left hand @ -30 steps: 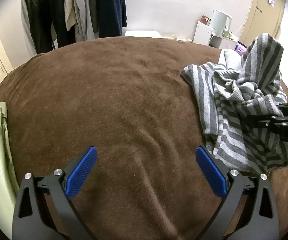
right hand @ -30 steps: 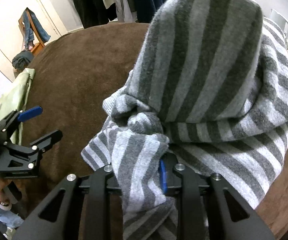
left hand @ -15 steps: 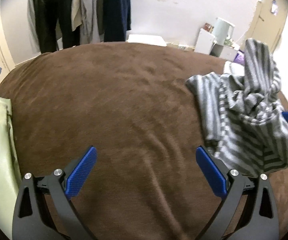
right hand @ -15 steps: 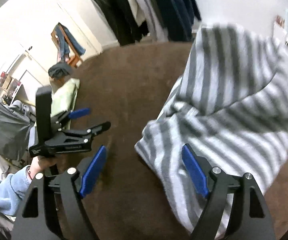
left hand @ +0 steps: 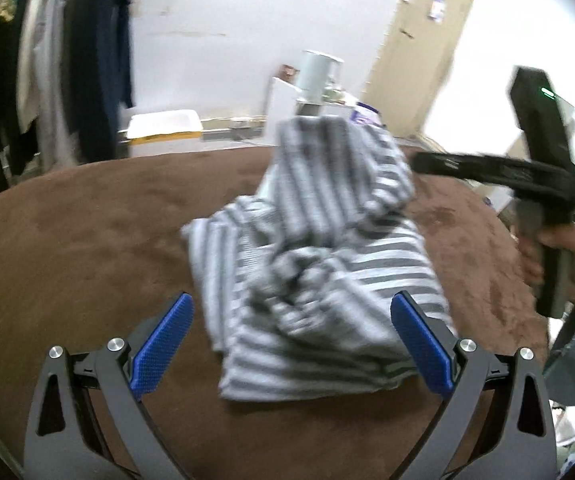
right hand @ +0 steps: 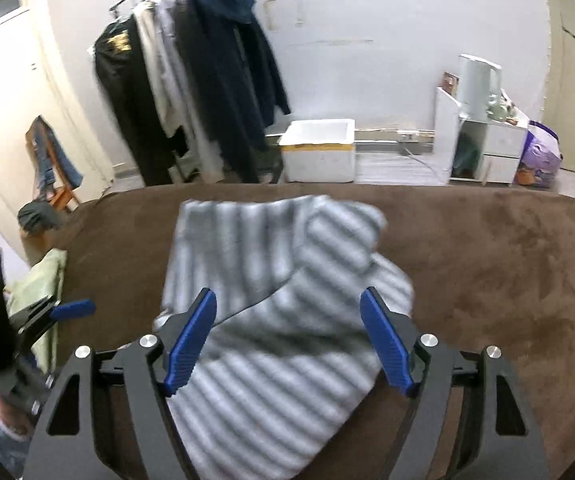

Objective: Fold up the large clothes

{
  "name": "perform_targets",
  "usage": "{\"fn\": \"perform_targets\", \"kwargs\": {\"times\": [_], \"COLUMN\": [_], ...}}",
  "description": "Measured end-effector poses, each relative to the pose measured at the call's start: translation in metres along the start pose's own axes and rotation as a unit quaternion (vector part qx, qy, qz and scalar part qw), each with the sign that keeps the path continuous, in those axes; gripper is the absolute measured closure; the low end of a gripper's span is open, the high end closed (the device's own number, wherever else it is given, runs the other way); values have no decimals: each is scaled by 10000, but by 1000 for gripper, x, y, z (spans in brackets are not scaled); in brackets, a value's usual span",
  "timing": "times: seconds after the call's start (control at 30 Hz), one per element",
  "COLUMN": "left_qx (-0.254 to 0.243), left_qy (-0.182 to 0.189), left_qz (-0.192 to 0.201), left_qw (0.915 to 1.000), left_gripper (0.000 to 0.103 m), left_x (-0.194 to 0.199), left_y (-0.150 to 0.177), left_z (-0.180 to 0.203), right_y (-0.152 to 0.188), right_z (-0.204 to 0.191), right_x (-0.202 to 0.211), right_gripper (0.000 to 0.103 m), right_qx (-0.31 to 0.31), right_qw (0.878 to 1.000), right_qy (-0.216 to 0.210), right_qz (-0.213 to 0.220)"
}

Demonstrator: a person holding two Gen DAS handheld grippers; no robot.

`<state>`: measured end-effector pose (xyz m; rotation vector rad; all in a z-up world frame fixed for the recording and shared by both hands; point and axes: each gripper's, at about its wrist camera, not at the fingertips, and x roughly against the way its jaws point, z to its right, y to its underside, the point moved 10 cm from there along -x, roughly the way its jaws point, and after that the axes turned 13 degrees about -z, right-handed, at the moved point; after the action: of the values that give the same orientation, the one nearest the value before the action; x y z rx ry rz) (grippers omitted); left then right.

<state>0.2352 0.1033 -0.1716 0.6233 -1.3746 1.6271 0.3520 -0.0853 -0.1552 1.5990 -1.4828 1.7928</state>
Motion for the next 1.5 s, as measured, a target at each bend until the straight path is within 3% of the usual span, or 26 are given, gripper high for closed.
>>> {"fn": "perform_targets", "kwargs": {"times": [0.2,0.27,0.37,0.43,0.47,0.57,0.67,0.93,1.03,1.27,1.4,1.5], "left_qx": [-34,-36,102,300,365,309,174,436,498,487,600,552], "left_qy": [561,690,702,827,872,642,362,3,-44,-185,-60,-100], "left_qz": [-205,-255,-499,-500,-465,-362,-316,-211,-370,-657,-677,-701], "left_qw": [9982,9973,9962,9949,9944,9968,9987,9988,9981,9965,9959,9960], "left_gripper": [11,29,54,67,73,82,84,86,86,87,87,87], "left_x": [-24,-29,-45,-48,-47,-45,-39,-20,-27,-59,-54,-53], "left_y": [-2,0,6,10,12,18,23,32,43,63,66,63], "left_z": [24,28,24,16,13,8,4,-21,-26,-29,-36,-37], "right_y": [-25,-34,-39,-38,-37,-34,-39,-64,-74,-54,-50,-51], "right_z": [26,30,41,43,42,39,29,5,-2,12,17,15], "right_x": [-25,-35,-50,-60,-65,-75,-75,-81,-93,-153,-153,-152], "right_gripper": [31,33,47,74,82,89,91,93,93,92,91,90], "right_qx": [-66,-121,-149,-196,-218,-182,-143,130,204,-14,-236,-115], "right_qw": [9998,9996,9992,9985,9980,9979,9988,9992,9982,9877,9884,9885], "right_qy": [-108,-182,-83,-108,-147,-99,-102,-94,-65,167,-4,120], "right_qz": [-134,-165,-367,-508,-574,-607,-448,-366,-552,-1553,-1499,-1504]}}
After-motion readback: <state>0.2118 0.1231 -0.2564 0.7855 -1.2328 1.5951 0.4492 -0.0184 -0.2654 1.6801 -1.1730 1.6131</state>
